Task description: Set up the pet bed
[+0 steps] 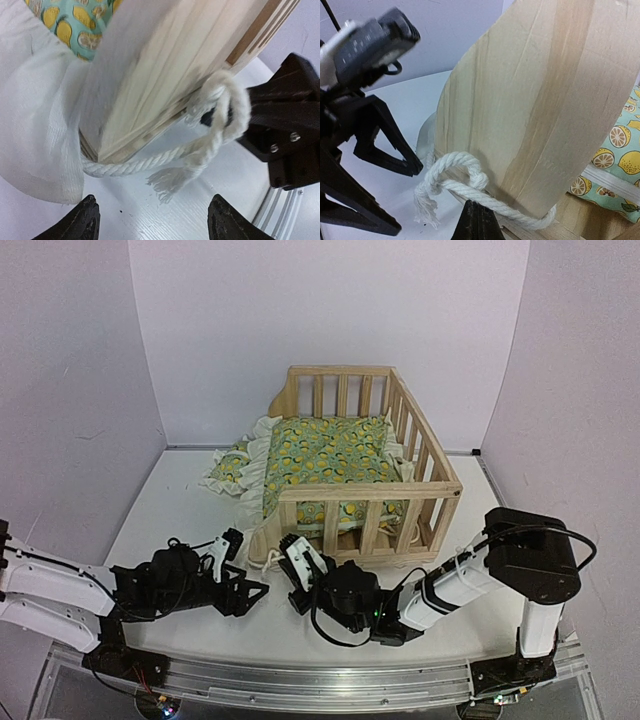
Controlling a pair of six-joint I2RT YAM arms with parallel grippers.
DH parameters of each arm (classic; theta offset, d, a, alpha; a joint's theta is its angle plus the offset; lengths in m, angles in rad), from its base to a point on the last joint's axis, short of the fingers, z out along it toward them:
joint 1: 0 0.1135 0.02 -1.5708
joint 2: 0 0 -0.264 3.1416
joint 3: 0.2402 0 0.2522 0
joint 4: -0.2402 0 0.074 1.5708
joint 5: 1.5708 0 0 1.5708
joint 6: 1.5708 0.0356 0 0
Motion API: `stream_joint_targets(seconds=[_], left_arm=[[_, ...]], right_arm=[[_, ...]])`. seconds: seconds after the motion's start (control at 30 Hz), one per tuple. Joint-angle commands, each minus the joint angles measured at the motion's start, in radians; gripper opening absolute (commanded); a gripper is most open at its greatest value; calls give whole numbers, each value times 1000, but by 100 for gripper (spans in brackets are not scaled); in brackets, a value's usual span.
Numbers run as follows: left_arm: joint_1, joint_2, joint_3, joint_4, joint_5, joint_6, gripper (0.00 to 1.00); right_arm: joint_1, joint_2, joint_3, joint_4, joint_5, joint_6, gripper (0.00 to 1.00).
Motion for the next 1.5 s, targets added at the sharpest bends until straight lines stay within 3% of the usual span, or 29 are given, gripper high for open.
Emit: stream_joint_targets(seconds=[0.0, 0.2, 0.33, 0.5, 0.57, 0.77, 0.9, 1.13, 1.23, 1.27, 1.3, 1.33, 1.37, 1.47], left_arm=[[9, 118, 67, 123, 13, -38, 73], [39, 224, 121, 202, 67, -4, 49], [41, 254, 125, 237, 109, 4, 43], [41, 233, 76, 239, 68, -18, 6], [45, 179, 26, 212, 15, -22, 0], [103, -8, -4, -127, -229, -37, 0], [222, -81, 6, -148, -248, -67, 0], [325, -81, 46, -210, -318, -136, 0], [325, -65, 47, -217, -264, -153, 0], [325, -64, 50, -225, -235, -154, 0], [325, -70, 50, -233, -211, -154, 5], [325, -85, 47, -239, -193, -154, 21], [325, -103, 44, -245, -178, -157, 37], [325, -189, 39, -256, -130, -141, 61]], right_arm=[[1, -49, 16, 10, -11, 17, 0], [1, -57, 13, 2, -13, 17, 0], [1, -57, 14, 1, -11, 17, 0], [1, -67, 5, -10, 0, 48, 0], [1, -92, -19, -42, 11, 73, 0], [1, -184, -112, -309, 58, 218, 0], [-1, -218, -109, -521, 139, 316, 0], [-24, -277, -189, -558, 264, 405, 0], [-21, -325, -193, -549, 162, 340, 0], [-15, -357, -198, -564, 149, 334, 5], [-10, -398, -206, -594, 163, 339, 20], [-7, -453, -219, -623, 167, 335, 32], [-5, -511, -236, -654, 159, 313, 39], [4, -717, -267, -781, 126, 232, 52]])
